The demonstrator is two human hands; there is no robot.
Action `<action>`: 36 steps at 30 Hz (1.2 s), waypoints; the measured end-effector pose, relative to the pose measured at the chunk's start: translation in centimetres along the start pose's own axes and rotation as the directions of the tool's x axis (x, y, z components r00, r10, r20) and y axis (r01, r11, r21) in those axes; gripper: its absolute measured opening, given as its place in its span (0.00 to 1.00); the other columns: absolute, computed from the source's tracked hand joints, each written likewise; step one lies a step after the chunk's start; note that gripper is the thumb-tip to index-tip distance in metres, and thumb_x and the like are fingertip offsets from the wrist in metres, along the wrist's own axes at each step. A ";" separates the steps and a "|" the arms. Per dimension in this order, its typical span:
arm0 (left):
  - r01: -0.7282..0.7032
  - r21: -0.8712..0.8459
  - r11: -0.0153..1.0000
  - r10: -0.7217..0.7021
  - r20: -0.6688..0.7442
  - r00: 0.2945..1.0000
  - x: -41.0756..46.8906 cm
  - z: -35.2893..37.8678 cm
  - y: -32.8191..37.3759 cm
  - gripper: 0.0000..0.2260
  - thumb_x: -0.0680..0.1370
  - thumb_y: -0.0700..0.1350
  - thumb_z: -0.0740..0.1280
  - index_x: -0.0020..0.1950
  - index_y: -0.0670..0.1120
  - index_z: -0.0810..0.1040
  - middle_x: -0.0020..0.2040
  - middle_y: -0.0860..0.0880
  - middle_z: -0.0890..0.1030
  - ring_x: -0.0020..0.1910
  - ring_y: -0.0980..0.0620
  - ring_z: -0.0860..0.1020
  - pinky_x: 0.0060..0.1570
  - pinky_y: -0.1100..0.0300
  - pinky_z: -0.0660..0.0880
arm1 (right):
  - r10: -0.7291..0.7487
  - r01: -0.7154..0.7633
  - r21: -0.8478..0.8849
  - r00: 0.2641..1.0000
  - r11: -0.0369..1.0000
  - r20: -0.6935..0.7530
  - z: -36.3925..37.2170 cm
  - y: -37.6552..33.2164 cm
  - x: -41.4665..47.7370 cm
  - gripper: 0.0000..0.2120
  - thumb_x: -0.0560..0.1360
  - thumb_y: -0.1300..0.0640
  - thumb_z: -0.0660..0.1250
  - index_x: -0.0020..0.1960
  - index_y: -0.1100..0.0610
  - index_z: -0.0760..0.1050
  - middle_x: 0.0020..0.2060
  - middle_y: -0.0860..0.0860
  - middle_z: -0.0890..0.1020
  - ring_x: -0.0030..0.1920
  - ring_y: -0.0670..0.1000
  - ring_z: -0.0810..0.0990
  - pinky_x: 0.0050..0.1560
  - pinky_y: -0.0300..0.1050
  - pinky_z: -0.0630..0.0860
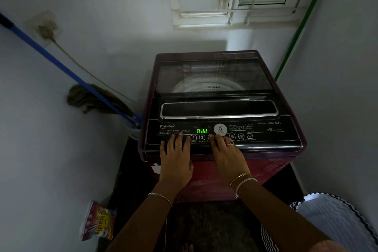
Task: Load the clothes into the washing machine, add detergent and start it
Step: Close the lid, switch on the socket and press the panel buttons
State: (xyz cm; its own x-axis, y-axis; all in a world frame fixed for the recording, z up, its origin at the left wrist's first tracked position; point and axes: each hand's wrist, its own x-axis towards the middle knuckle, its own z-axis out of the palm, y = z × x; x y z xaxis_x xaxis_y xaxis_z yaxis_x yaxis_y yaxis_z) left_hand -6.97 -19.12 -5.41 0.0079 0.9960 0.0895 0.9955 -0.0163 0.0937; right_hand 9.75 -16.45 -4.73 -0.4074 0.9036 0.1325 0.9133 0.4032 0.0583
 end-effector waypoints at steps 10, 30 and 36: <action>0.000 0.015 1.000 0.000 0.014 1.000 0.0 -0.1 0.3 0.33 0.76 0.52 0.63 0.78 0.48 0.54 0.77 0.45 0.57 0.77 0.43 0.53 0.73 0.38 0.49 | 0.030 -0.029 0.013 0.999 0.999 -0.018 0.1 -0.3 -0.2 0.32 0.64 0.61 0.71 0.67 0.64 0.71 0.57 0.59 0.76 0.53 0.58 0.78 0.46 0.48 0.81; -0.025 0.006 1.000 0.025 0.052 0.998 0.0 -0.5 -0.2 0.34 0.76 0.52 0.63 0.77 0.50 0.51 0.78 0.45 0.54 0.77 0.44 0.51 0.74 0.40 0.50 | 0.061 -0.062 0.028 0.998 0.998 0.032 -0.2 -0.5 -0.6 0.34 0.63 0.60 0.70 0.69 0.63 0.69 0.60 0.58 0.75 0.56 0.57 0.77 0.46 0.48 0.81; -0.027 0.000 1.000 0.027 0.050 0.998 -0.1 -0.5 -0.3 0.34 0.76 0.52 0.64 0.78 0.49 0.51 0.78 0.45 0.54 0.77 0.44 0.50 0.74 0.40 0.50 | 0.063 -0.064 0.026 0.997 0.998 0.037 -0.1 -0.6 -0.8 0.34 0.65 0.60 0.70 0.70 0.63 0.67 0.62 0.59 0.74 0.57 0.58 0.76 0.47 0.48 0.81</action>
State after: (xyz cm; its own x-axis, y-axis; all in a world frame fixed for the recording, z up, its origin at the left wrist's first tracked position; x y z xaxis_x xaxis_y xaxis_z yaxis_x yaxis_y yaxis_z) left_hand -7.30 -19.24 -4.90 0.0391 0.9984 0.0419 0.9949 -0.0428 0.0912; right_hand 9.54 -17.37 -4.78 -0.3488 0.9319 0.0996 0.9371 0.3482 0.0237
